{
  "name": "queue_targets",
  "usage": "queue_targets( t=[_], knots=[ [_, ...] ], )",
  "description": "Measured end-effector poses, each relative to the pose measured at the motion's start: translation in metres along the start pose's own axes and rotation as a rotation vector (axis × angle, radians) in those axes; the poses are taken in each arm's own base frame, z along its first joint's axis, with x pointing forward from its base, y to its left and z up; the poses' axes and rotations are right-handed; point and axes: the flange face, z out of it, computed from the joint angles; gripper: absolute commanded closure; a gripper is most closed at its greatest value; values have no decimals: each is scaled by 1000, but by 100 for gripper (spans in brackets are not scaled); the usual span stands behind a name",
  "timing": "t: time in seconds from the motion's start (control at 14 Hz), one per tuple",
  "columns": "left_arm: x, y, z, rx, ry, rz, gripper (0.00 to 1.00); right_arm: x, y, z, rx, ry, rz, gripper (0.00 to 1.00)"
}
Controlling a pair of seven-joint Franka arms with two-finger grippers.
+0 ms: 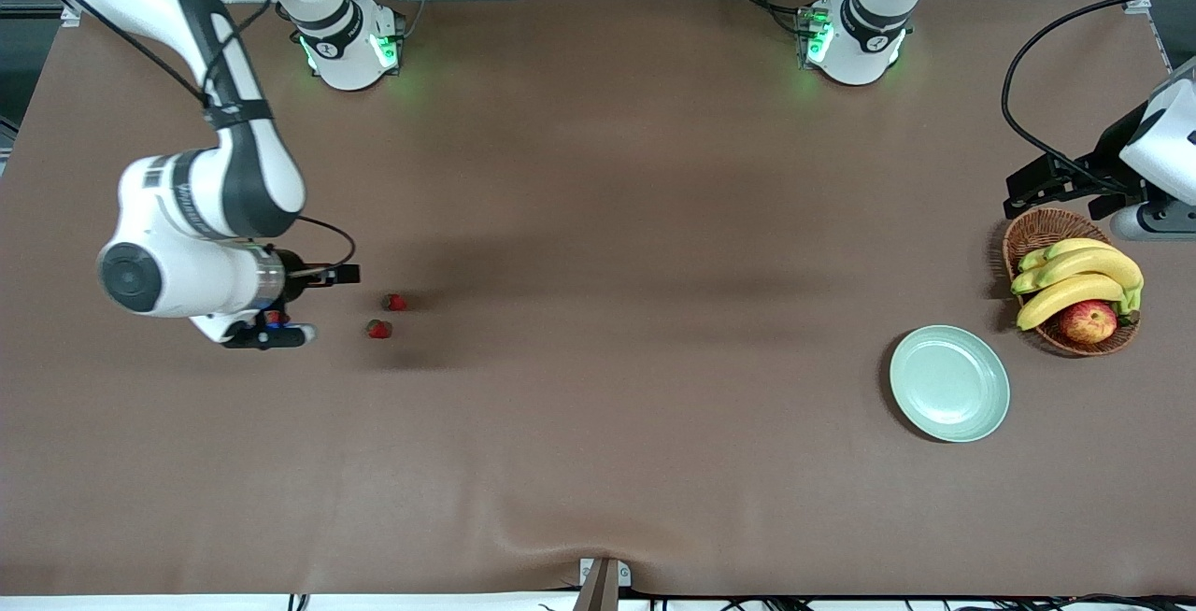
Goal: Collect all strawberries into plate
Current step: 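Reach the right gripper down over the cluster of strawberries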
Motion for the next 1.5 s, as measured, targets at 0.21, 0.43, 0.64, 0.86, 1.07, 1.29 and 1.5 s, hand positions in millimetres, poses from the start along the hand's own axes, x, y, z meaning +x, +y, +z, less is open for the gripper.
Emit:
queue_targets(
  t=[0.21, 0.43, 0.64, 0.86, 1.07, 1.29, 1.5],
  knots=[
    [0, 0, 0, 0, 0, 0, 0, -2, -19, 13, -12, 15, -23, 0],
    [0, 0, 0, 0, 0, 0, 0, -1, -18, 22, 0, 15, -14, 0],
    [0, 0, 1, 0, -2, 0, 0, 7, -22, 50, 0, 56, -12, 0],
    [1, 0, 2, 0, -4, 0, 0, 6, -26, 87, -14, 95, -17, 0],
    [1, 0, 3, 0, -6, 0, 0, 1, -28, 105, -22, 107, -21, 0],
    [2, 0, 6, 0, -10, 0, 0, 3, -23, 117, -25, 152, -4, 0],
    [4, 0, 9, 0, -15, 0, 0, 7, -23, 128, -29, 169, 12, 0]
  ],
)
